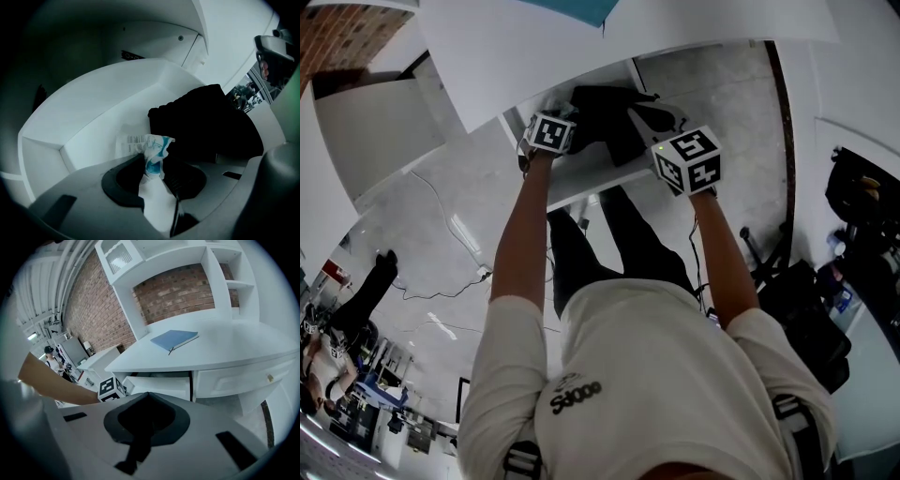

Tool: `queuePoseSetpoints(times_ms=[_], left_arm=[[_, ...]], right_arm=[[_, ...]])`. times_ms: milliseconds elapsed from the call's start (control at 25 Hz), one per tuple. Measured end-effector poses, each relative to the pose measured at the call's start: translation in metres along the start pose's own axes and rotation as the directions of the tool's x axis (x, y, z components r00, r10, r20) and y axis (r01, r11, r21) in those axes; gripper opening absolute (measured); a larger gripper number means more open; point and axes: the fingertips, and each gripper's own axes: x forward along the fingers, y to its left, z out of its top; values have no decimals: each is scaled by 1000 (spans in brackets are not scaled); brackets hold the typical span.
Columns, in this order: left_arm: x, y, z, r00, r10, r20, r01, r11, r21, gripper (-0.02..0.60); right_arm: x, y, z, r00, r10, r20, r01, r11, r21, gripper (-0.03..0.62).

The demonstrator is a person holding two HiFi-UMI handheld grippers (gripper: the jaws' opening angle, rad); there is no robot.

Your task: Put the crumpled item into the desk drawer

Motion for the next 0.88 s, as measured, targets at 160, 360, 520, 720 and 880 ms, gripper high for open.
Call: queuePoseSetpoints(times_ms=[160, 360, 520, 720, 880], left_arm=[[-6, -6, 3, 997, -42, 68, 45, 998, -37, 190], [-33, -10, 7, 987, -65, 149, 73, 996, -48, 227], [-64, -11, 3, 975, -71, 211, 83, 995, -47, 227], [-111, -11, 0, 951, -65, 301, 71, 997, -7, 168], [-161, 2, 5, 914, -28, 406, 33, 999, -5, 46]], right_arm=[[-4, -2, -1, 998, -60, -20, 60, 998, 2, 3], [-11, 6, 10, 998, -68, -13, 68, 998, -5, 3], [-21, 20, 24, 994, -107, 6, 107, 991, -84, 3], [-30, 45, 39, 994, -111, 25, 113, 989, -94, 3], [-36, 68, 62, 990, -135, 49, 141, 975, -171, 3]])
